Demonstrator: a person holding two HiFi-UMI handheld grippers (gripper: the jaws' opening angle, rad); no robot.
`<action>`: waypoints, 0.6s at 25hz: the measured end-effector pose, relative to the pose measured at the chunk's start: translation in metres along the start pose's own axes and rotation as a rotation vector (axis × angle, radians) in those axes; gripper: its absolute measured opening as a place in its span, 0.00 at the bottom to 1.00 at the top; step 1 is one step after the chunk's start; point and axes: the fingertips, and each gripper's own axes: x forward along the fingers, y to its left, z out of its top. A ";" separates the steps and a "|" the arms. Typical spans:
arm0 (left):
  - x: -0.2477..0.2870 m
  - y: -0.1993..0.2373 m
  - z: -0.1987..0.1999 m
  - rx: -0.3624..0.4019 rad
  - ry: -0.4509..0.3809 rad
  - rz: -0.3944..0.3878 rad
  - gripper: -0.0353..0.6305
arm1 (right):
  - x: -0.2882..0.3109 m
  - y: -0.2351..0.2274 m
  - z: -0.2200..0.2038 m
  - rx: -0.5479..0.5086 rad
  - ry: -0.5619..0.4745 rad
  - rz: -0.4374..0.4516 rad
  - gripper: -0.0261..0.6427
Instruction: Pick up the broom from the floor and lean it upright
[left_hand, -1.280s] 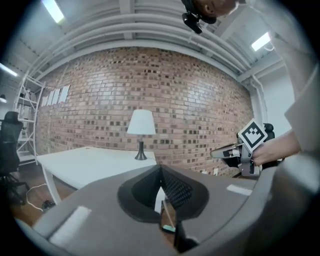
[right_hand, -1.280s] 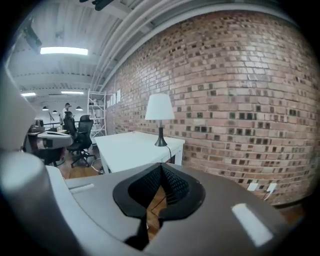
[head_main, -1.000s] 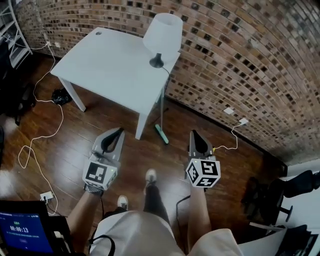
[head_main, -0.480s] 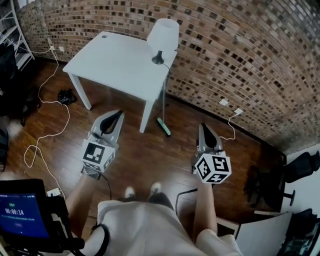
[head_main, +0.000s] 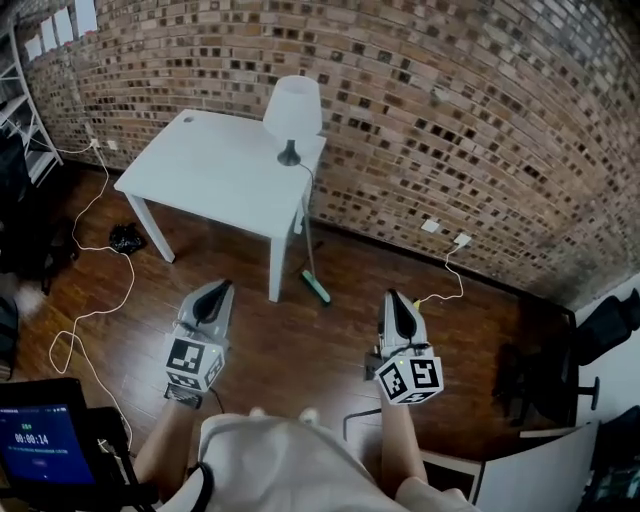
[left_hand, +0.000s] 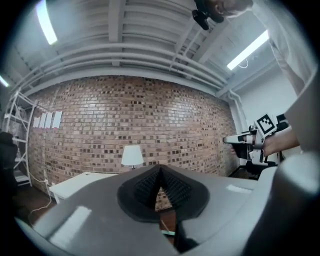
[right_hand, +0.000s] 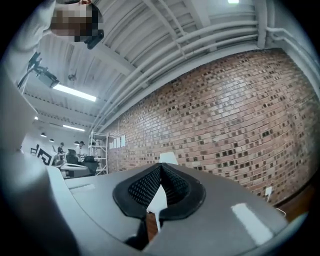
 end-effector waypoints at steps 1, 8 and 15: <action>0.000 -0.006 -0.001 0.012 0.010 0.018 0.05 | -0.004 -0.001 -0.003 -0.003 0.012 0.014 0.06; 0.007 -0.021 0.006 0.016 -0.005 0.034 0.05 | -0.001 -0.008 -0.022 0.004 0.092 0.022 0.06; -0.018 -0.029 0.021 0.142 -0.024 0.041 0.05 | -0.020 -0.008 -0.017 -0.003 0.108 -0.027 0.06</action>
